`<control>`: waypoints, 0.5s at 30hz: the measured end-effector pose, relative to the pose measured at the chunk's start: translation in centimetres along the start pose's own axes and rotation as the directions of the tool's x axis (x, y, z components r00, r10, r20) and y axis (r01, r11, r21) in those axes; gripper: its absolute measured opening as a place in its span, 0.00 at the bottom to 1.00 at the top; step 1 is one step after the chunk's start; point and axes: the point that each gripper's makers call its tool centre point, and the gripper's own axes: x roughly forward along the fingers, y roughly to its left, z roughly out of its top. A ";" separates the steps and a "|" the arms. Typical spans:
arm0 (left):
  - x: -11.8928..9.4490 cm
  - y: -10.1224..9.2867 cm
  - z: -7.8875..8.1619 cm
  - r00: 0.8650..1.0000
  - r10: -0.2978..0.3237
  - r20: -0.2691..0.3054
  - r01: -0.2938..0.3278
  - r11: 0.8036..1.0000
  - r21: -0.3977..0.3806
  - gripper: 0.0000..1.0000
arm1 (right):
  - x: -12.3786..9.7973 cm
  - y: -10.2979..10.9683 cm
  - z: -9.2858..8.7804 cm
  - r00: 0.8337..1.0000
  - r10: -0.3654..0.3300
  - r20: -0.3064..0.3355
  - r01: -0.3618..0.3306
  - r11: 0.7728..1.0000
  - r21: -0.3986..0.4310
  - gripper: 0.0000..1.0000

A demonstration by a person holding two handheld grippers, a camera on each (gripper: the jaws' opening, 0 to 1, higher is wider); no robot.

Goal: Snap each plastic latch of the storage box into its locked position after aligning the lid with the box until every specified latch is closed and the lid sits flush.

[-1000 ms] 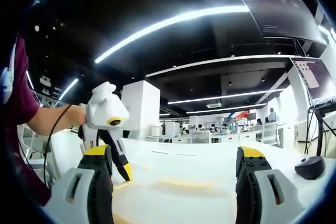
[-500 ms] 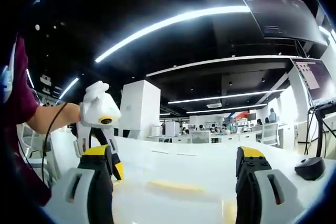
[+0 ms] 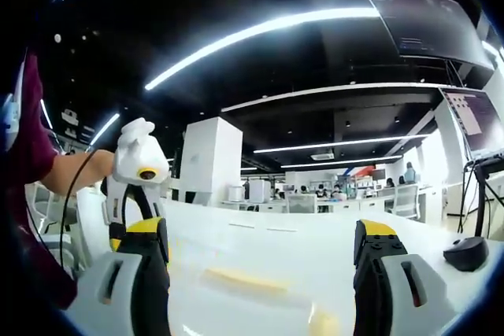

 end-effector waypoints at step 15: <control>-0.8 -0.5 -1.5 1.000 0.015 -0.007 -0.015 1.000 -0.002 0.38 | 0.2 0.3 -0.2 1.000 0.006 -0.014 -0.006 1.000 -0.013 1.00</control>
